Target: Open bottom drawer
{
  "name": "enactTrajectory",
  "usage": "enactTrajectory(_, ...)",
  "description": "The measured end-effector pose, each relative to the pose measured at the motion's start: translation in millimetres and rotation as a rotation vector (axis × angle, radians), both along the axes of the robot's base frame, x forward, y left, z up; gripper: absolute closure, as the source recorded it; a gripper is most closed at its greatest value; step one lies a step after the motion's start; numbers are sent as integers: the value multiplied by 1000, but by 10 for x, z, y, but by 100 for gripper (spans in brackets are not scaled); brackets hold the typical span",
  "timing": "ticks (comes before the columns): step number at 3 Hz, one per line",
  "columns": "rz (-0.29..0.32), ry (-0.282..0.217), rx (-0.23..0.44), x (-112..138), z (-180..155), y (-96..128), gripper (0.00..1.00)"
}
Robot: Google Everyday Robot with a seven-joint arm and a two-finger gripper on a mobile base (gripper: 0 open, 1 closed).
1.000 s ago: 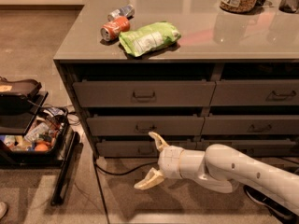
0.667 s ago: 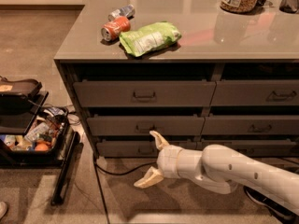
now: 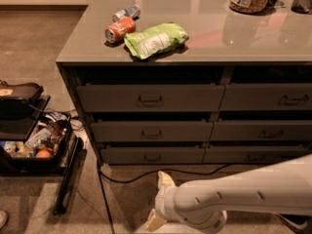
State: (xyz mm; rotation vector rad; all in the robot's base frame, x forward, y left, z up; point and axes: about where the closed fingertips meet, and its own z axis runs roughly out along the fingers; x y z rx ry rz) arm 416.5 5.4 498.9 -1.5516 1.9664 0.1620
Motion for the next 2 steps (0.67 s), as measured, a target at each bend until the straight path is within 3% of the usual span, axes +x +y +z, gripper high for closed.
enactTrajectory(1,-19,8,-30,37,-100,181,0)
enactTrajectory(2,-97,4,-26,246,-264,237,0)
